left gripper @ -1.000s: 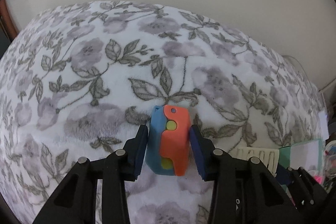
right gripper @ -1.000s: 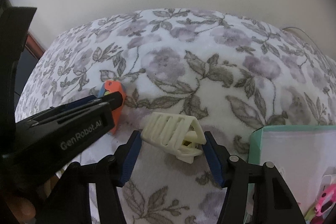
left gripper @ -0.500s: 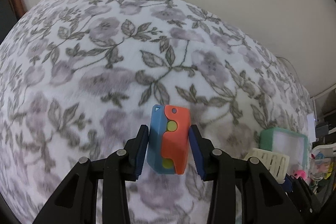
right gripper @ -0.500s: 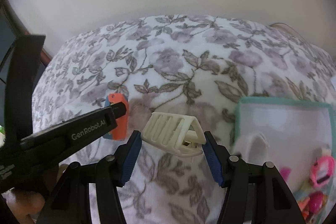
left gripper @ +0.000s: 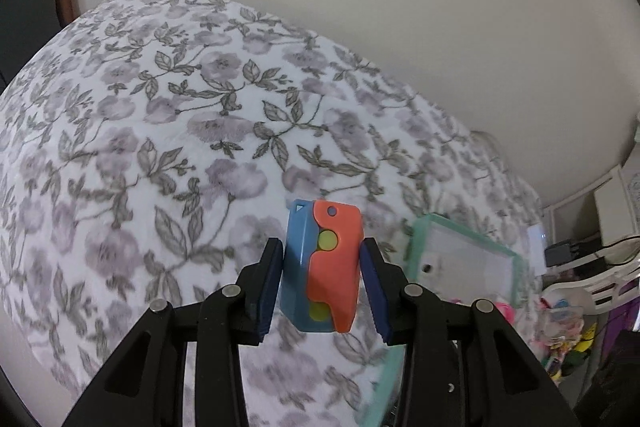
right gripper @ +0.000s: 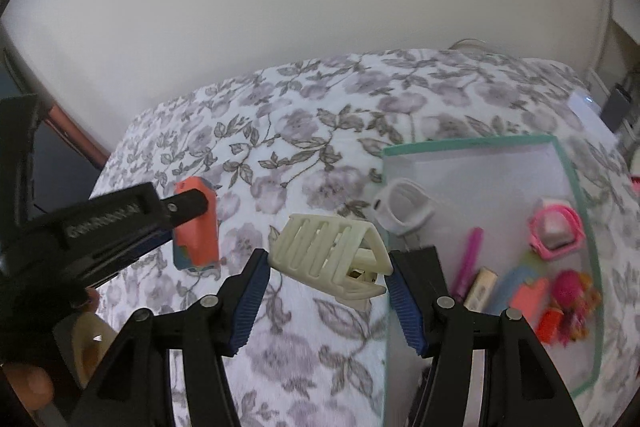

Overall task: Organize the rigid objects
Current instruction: 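Carry the block and cream clip into the tray and open both tools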

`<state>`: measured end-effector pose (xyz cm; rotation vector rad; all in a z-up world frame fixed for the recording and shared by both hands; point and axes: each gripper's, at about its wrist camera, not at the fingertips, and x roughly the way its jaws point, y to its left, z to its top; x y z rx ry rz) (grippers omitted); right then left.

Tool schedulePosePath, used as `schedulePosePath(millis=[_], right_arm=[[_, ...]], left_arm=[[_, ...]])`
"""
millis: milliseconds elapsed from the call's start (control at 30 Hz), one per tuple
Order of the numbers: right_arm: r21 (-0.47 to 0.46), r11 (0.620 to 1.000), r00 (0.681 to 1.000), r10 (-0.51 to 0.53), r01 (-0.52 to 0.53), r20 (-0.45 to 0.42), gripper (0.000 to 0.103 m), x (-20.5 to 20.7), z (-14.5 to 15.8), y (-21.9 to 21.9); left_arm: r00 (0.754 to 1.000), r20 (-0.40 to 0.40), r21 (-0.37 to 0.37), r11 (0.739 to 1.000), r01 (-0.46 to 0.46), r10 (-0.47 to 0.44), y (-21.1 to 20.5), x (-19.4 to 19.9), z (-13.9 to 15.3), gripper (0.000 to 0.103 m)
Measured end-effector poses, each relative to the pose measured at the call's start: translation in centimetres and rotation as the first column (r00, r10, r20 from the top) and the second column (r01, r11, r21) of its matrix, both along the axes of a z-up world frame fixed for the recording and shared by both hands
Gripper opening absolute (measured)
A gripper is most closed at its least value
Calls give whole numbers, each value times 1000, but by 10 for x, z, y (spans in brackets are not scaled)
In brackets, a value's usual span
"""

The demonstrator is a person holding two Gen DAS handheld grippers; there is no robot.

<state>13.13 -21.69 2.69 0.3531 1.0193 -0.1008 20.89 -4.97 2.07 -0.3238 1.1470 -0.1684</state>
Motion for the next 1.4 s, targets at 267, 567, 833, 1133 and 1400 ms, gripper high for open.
schedulePosePath(millis=[267,567,833,1133,1400], right_arm=[[-7,998,998,-59,60,34,62,-38,19,-12],[-25,994,992,-107,109,63,62,-73,31,-35],[-52,972,973,-227,230,52,62,-98,33,-74],[-64,937,939,-345,344,-1,63,-113,18,-114],[-109,932,937,-350,345,-20,63,-112,11,-116]], left_arm=[[998,63,-8,1000,-21,21,-12,-40,29,41],[995,101,-29,1000,12,-9,-32,-77,42,41],[993,94,-10,998,65,-64,-62,-97,30,41],[980,63,66,980,187,-191,-106,-111,3,42],[970,50,100,967,233,-239,-121,-117,-7,42]])
